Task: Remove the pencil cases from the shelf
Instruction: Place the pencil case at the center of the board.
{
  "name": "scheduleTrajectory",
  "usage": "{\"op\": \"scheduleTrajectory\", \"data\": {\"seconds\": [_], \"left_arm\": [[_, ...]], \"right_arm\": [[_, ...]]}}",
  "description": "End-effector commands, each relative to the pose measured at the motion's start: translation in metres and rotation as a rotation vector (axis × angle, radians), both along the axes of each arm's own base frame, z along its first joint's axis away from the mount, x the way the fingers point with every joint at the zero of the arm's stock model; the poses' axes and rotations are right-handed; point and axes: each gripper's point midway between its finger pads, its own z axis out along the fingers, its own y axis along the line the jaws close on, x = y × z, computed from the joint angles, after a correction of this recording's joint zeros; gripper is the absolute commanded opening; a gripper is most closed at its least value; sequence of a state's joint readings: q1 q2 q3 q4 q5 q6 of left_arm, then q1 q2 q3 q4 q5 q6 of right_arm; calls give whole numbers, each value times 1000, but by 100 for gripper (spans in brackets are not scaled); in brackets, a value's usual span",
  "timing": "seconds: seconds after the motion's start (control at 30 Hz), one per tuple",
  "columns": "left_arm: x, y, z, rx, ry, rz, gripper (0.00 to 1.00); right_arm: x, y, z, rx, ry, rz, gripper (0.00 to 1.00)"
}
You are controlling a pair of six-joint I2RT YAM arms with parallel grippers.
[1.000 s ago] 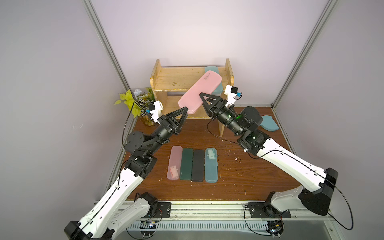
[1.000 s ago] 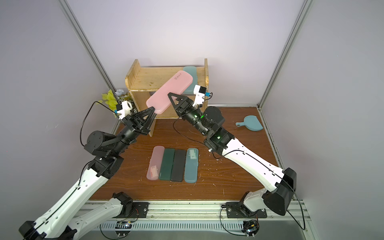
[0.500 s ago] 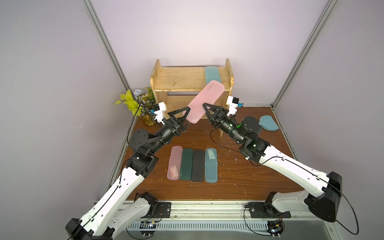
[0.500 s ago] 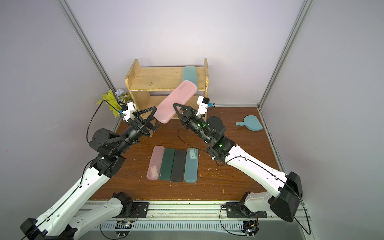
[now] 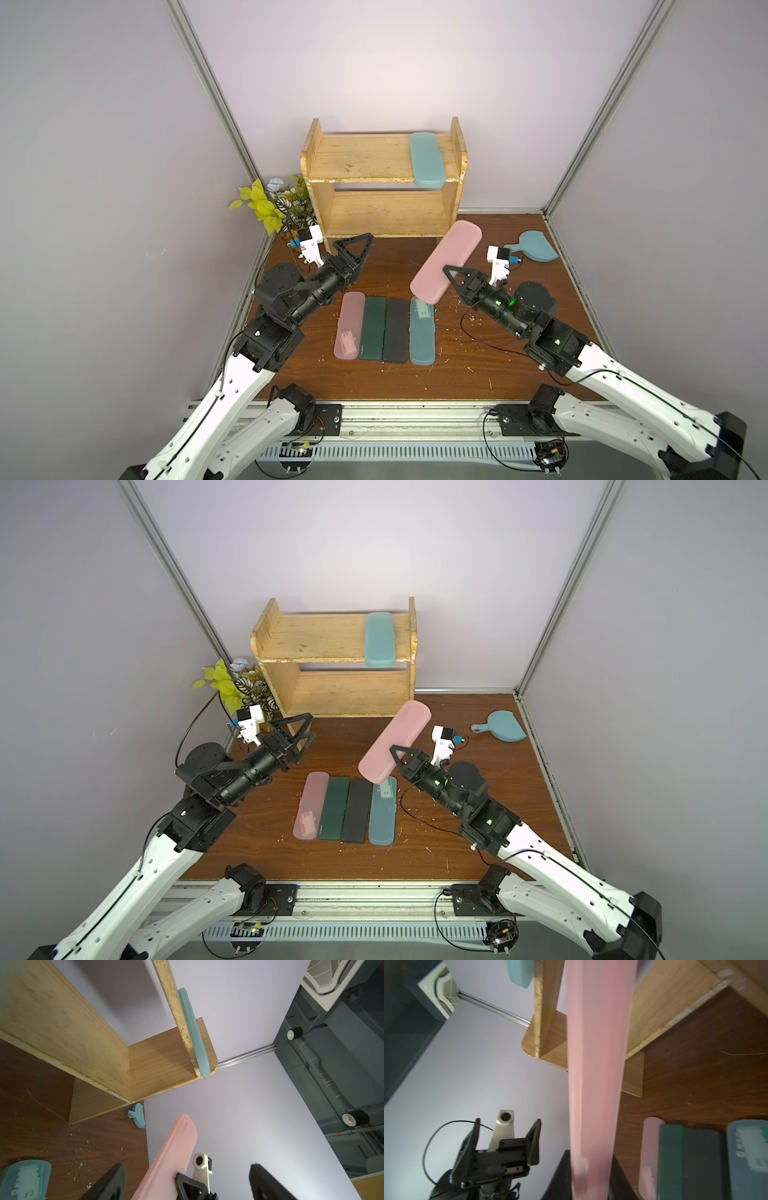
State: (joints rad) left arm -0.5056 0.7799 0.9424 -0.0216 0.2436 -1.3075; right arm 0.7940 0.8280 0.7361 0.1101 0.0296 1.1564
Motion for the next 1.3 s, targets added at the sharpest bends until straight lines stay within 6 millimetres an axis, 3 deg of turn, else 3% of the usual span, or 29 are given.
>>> {"op": "scheduleTrajectory", "data": {"seconds": [0.0,0.27,0.6,0.83,1.27], "left_arm": [[2,2,-15,49,21,18,87],[8,-3,-17,59,21,14,87],[14,-4,-24,73,35,20,87],[18,-6,-27,75,40,20,87],[26,-11,-34,65,55,17,87]], "right_arm": [[-10,-12,-31,-149,13,62,21],[-19,-25,-105,-349,98,209,20],[-26,-40,-171,-392,193,348,20],[-27,-46,-201,-408,249,401,20],[-27,-42,-227,-373,305,457,20]]}}
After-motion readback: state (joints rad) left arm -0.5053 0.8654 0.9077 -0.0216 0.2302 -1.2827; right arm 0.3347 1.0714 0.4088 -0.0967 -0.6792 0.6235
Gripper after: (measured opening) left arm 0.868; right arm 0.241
